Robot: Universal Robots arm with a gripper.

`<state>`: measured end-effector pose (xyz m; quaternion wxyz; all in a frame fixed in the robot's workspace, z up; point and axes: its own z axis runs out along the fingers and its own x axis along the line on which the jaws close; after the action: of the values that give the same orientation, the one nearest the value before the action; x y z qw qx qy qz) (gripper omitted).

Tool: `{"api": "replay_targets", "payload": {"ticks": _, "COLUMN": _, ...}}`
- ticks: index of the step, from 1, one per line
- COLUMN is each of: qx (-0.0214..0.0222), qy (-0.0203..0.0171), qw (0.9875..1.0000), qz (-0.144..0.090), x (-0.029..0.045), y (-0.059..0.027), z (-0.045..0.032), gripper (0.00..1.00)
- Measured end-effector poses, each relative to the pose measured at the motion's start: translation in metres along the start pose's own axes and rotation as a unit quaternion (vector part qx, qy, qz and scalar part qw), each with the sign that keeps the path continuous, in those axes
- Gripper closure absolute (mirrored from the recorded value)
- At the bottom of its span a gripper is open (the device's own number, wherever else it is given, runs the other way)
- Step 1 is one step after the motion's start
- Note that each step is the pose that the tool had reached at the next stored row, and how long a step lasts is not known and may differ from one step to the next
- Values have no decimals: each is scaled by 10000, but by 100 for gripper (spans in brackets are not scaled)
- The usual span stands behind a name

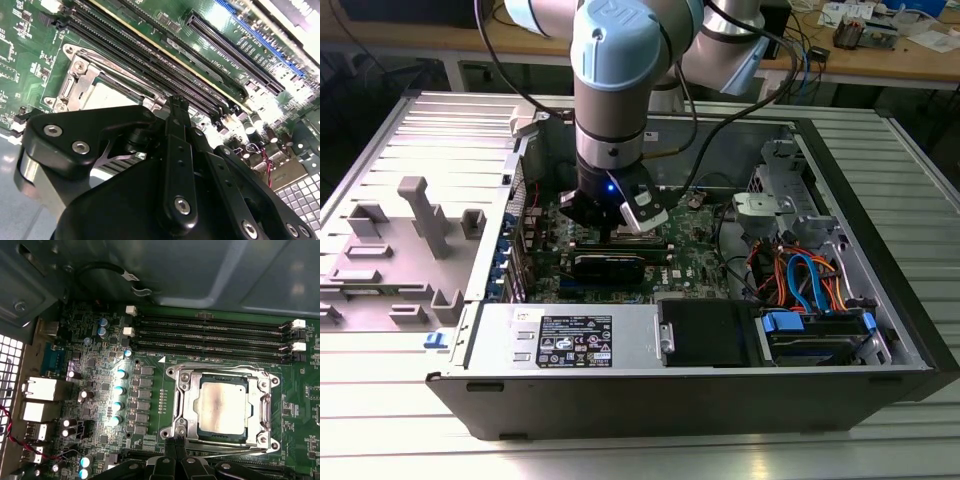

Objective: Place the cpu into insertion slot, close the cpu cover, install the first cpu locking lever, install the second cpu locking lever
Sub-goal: 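Install the second cpu locking lever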

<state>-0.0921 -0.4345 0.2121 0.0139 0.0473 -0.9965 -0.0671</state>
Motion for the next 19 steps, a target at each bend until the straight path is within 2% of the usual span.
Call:
{"api": "replay_targets", "payload": {"ticks": 3, "qx": -37, "qy": -2, "qw": 10000, "qz": -15, "x": 0, "y": 2, "z": 9, "gripper": 89}}
{"api": "replay_targets", "payload": {"ticks": 19, "qx": -101, "qy": 1, "qw": 9999, "qz": -78, "x": -4, "y": 23, "z": 62, "gripper": 89}}
